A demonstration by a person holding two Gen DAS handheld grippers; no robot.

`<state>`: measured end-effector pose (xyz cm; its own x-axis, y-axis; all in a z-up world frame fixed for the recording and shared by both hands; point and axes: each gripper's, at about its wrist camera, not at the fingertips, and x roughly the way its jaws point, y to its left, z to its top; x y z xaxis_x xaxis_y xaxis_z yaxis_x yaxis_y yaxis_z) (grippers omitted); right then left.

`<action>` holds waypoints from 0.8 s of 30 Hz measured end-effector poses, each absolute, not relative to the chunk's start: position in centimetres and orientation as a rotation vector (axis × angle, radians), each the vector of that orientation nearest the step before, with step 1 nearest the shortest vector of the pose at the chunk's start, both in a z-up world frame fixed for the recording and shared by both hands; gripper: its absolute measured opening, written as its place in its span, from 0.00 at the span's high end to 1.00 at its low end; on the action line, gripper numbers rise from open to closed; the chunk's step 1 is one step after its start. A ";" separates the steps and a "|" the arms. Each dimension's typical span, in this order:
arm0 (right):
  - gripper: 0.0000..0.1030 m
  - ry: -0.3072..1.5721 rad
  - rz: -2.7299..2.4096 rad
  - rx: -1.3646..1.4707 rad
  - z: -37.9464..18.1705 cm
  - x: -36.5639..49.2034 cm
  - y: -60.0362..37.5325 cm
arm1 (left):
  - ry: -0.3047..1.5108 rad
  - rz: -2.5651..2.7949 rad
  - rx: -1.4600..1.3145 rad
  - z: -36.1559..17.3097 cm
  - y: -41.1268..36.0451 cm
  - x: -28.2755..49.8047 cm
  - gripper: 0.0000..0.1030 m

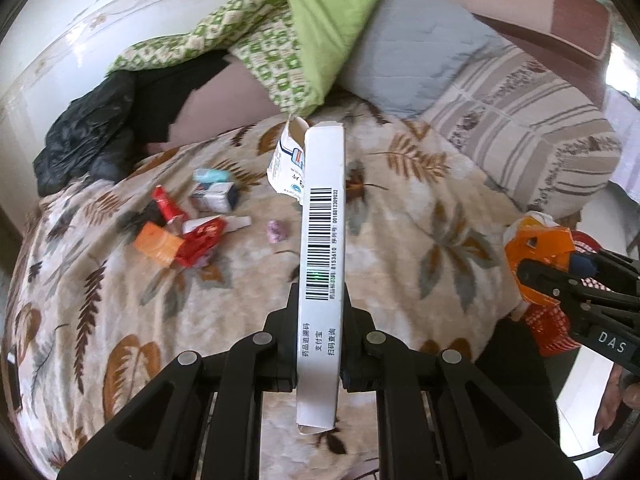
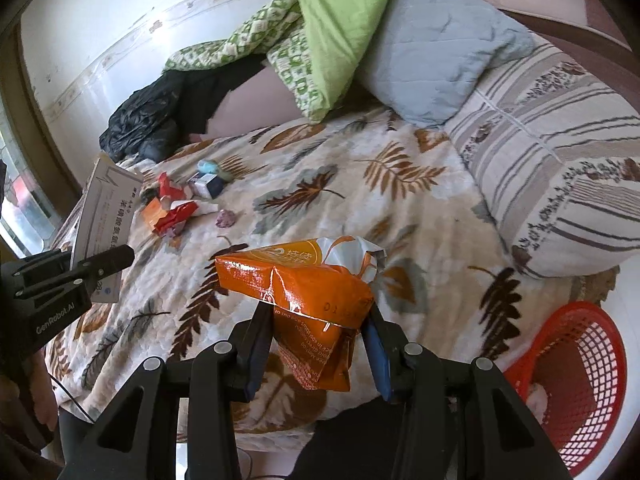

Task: Collect trash
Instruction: 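Carry the orange snack bag and white box over the red basket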

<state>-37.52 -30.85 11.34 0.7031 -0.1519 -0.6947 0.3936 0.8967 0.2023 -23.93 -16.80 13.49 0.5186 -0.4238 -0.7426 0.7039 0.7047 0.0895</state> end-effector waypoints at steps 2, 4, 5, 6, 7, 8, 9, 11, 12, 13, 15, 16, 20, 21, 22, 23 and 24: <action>0.56 0.727 -0.329 0.360 11.4 -38.2 -31.4 | 0.757 -0.728 0.424 13.5 -17.8 -24.6 0.87; 0.56 0.722 -0.353 0.371 11.5 -39.1 -32.1 | 0.747 -0.764 0.446 13.6 -18.9 -25.5 0.87; 0.56 0.719 -0.374 0.379 11.5 -39.9 -32.6 | 0.742 -0.781 0.455 13.6 -19.4 -25.9 0.87; 0.56 0.717 -0.388 0.384 11.5 -40.4 -33.0 | 0.737 -0.808 0.466 13.7 -20.2 -26.5 0.87; 0.56 0.714 -0.411 0.394 11.5 -41.1 -33.6 | 0.732 -0.831 0.474 13.8 -20.8 -27.0 0.87; 0.56 0.712 -0.426 0.401 11.5 -41.7 -33.9 | 0.728 -0.853 0.482 13.8 -21.5 -27.5 0.87; 0.56 0.709 -0.451 0.413 11.4 -42.6 -34.6 | 0.726 -0.876 0.491 13.9 -22.2 -28.0 0.87; 0.56 0.703 -0.494 0.434 11.3 -44.2 -35.9 | 0.722 -0.935 0.513 14.0 -24.1 -29.3 0.87; 0.56 0.698 -0.522 0.447 11.3 -45.3 -36.6 | 0.721 -0.961 0.523 14.0 -25.0 -29.8 0.87; 0.56 0.695 -0.543 0.456 11.3 -46.0 -37.2 | 0.719 -0.998 0.535 14.0 -26.2 -30.7 0.87; 0.56 0.686 -0.596 0.478 11.2 -48.1 -38.6 | 0.722 -1.063 0.551 14.0 -28.5 -32.1 0.87; 0.56 0.682 -0.624 0.488 11.1 -49.1 -39.4 | 0.727 -1.093 0.557 14.0 -29.4 -32.7 0.87; 0.56 0.667 -0.708 0.527 10.7 -52.6 -41.7 | 0.767 -1.229 0.571 13.5 -33.5 -35.5 0.87; 0.56 0.662 -0.736 0.543 10.6 -53.7 -42.5 | 0.773 -1.251 0.578 13.4 -34.3 -36.1 0.87; 0.56 0.659 -0.749 0.552 10.5 -54.3 -42.8 | 0.776 -1.279 0.589 13.2 -35.3 -37.0 0.87; 0.56 0.655 -0.767 0.565 10.3 -55.2 -43.3 | 0.777 -1.308 0.601 13.1 -36.3 -37.8 0.87; 0.56 0.650 -0.785 0.580 10.1 -56.1 -43.9 | 0.776 -1.336 0.615 12.9 -37.4 -38.8 0.87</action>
<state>-56.06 -43.91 10.12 0.5371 -0.4495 -0.7137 0.7851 0.5757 0.2283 -38.77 -37.37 12.93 0.0574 -0.6116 -0.7891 0.9885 0.1454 -0.0408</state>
